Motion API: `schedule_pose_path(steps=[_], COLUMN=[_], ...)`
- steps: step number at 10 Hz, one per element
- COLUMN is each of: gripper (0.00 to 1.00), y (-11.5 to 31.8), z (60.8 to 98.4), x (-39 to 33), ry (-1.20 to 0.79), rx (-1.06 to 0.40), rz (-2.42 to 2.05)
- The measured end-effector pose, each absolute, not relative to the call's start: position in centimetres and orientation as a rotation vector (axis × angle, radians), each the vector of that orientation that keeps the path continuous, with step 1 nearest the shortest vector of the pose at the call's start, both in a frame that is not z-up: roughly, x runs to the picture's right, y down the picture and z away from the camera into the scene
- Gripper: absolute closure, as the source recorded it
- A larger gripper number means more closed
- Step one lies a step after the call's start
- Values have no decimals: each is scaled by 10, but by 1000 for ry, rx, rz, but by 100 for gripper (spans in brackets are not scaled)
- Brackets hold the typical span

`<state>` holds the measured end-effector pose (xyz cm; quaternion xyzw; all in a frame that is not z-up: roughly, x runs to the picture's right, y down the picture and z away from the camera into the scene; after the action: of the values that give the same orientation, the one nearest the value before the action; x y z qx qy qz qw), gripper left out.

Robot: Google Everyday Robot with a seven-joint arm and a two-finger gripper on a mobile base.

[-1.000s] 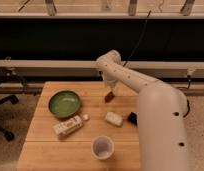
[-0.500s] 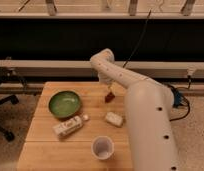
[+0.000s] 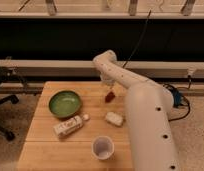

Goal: Drag the pepper across the table

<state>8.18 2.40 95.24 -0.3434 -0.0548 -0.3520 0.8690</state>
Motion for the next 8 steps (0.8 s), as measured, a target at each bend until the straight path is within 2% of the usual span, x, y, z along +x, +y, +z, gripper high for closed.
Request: schedule_pose_path(steps=[8], gripper=[24], y=[44], z=[964], x=[97], ry=[-150], rx=[-747], rz=[-698])
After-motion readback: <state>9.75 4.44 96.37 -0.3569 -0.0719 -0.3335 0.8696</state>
